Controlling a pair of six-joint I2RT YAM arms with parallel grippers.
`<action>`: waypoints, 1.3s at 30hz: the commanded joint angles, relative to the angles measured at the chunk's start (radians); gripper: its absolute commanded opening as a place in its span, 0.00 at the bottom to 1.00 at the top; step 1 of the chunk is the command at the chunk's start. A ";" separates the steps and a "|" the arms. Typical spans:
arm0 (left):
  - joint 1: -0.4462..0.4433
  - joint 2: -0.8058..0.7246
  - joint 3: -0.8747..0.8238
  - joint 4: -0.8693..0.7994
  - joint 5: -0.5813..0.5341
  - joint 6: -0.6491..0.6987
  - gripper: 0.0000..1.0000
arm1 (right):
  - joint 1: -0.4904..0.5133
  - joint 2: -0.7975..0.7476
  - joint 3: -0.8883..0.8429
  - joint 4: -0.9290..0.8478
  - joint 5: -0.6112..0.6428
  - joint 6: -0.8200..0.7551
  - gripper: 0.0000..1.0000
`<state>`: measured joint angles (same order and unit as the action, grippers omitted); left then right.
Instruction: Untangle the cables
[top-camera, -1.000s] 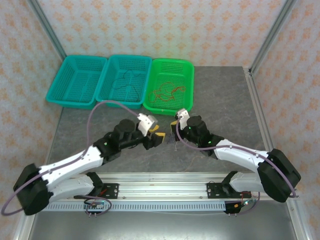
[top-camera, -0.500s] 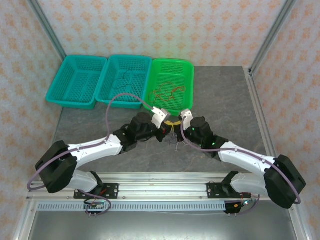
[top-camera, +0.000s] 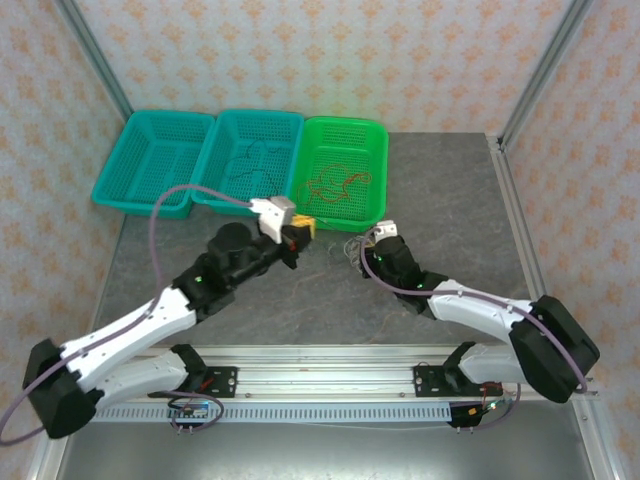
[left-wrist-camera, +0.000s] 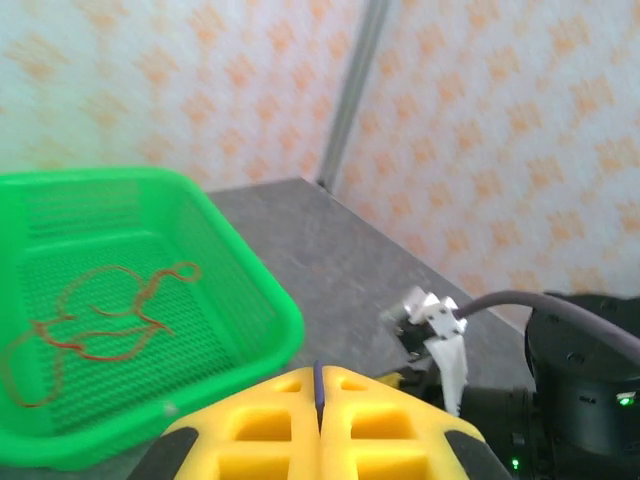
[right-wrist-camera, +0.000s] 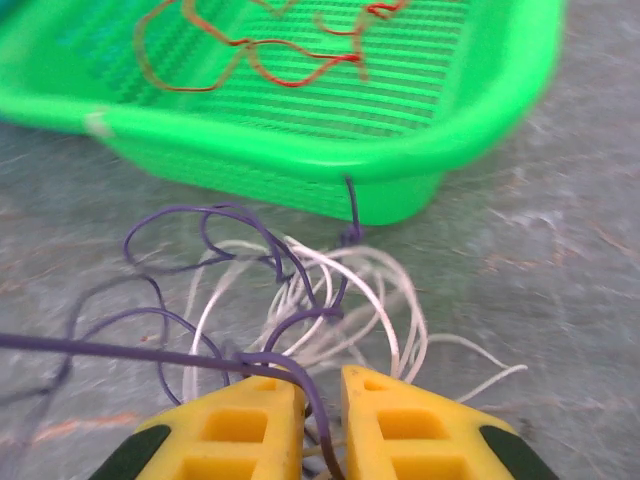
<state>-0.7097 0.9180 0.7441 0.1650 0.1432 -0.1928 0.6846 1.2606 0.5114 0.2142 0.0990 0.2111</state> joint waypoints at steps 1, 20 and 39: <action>0.049 -0.089 0.051 -0.123 -0.147 -0.017 0.00 | -0.054 0.028 -0.042 -0.086 0.109 0.146 0.16; 0.147 -0.053 0.114 -0.251 0.046 -0.038 0.00 | -0.078 -0.196 -0.114 0.216 -0.444 -0.014 0.84; 0.148 -0.216 0.145 -0.369 -0.134 0.018 0.00 | 0.161 0.404 0.213 0.141 0.113 -0.049 0.30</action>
<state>-0.5686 0.7750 0.8413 -0.1642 0.1448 -0.2108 0.8448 1.6634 0.7162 0.4126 0.0692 0.1009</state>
